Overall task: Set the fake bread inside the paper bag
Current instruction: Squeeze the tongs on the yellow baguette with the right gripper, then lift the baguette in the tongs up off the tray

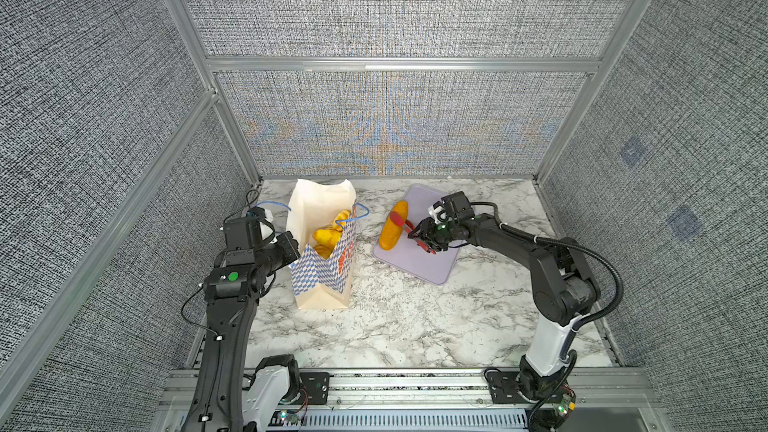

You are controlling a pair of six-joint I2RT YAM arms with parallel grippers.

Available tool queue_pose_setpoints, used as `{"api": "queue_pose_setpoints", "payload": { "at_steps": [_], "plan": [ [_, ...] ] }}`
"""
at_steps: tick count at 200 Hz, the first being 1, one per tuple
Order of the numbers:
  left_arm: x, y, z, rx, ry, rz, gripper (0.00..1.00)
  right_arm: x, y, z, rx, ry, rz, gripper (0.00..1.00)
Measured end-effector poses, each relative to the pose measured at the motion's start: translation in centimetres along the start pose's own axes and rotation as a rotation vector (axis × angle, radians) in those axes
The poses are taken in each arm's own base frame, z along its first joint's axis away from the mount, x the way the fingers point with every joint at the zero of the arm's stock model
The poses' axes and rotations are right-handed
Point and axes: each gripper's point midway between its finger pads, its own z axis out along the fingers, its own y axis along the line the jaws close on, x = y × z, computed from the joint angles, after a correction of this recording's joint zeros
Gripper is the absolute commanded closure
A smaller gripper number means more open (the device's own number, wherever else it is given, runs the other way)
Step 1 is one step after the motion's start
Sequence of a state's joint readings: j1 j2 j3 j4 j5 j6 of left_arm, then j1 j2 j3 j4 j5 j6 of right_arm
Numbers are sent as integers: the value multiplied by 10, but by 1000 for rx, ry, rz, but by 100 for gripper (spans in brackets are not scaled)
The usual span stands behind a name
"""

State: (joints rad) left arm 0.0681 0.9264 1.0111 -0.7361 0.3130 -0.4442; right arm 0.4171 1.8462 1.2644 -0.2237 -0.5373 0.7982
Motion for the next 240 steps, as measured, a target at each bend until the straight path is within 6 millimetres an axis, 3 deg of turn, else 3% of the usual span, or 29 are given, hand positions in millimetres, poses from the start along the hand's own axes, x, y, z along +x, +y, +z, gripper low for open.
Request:
{"api": "queue_pose_setpoints", "payload": {
  "at_steps": [190,240],
  "plan": [
    [0,1,2,-2,5,-3,97,-5,-3,-60,-24,-105,15,59],
    [0,0,3,0,7,-3,97,-8,4,-76,-33,-141,-17,59]
  ]
}}
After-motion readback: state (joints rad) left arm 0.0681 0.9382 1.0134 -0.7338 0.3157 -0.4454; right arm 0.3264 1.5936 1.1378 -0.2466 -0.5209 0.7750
